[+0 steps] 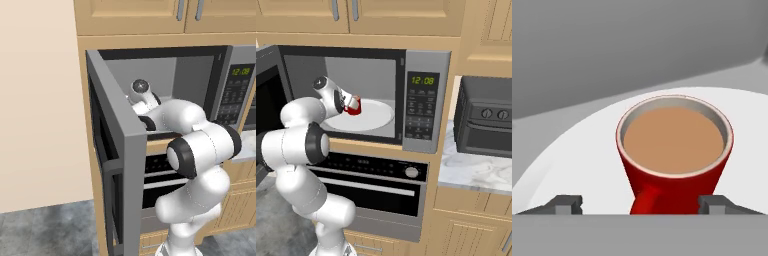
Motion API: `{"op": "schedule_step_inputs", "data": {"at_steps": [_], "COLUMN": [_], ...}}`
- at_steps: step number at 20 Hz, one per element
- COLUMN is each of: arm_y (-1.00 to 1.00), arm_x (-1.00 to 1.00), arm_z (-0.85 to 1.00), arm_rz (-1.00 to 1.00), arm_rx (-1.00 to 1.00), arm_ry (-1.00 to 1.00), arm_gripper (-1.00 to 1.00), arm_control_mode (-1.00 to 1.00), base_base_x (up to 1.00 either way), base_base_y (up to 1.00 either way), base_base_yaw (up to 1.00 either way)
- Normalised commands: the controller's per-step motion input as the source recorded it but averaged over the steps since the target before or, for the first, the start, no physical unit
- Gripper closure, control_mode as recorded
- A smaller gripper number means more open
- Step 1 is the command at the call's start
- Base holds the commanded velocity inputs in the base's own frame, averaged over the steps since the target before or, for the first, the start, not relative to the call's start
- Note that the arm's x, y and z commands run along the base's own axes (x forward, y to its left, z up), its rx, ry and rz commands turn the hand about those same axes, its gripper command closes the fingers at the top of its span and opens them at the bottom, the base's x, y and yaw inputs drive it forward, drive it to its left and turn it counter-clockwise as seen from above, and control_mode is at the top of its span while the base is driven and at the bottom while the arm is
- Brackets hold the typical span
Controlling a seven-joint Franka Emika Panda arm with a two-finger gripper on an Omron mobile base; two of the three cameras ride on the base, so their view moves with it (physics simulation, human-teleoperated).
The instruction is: Pick the cup of tea, navigate to the dining table, and place it on the saucer.
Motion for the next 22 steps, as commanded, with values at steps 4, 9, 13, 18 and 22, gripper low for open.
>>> {"op": "schedule_step_inputs", "data": {"at_steps": [4,9,13,18,22], "arm_y": [-0.02,-0.06,-0.08,-0.06,0.00], "arm_x": [0.01,0.00,0.00,0.00,0.00], "arm_z": [-0.13,-0.16,-0.13,-0.11,-0.07], "arm_rz": [0.00,0.00,0.00,0.00,0.00], "arm_rx": [0.00,0.02,0.02,0.01,0.00], "arm_ry": [0.00,0.00,0.00,0.00,0.00], "arm_gripper": [1.00,1.00,1.00,1.00,1.00], "arm_control_mode": [-1.00,-1.00,-1.00,-1.00,-1.00], "base_base_x": [0.00,0.00,0.00,0.00,0.00], "base_base_y": [0.00,0.00,0.00,0.00,0.00], "base_base_yaw": [0.00,0.00,0.00,0.00,0.00]}}
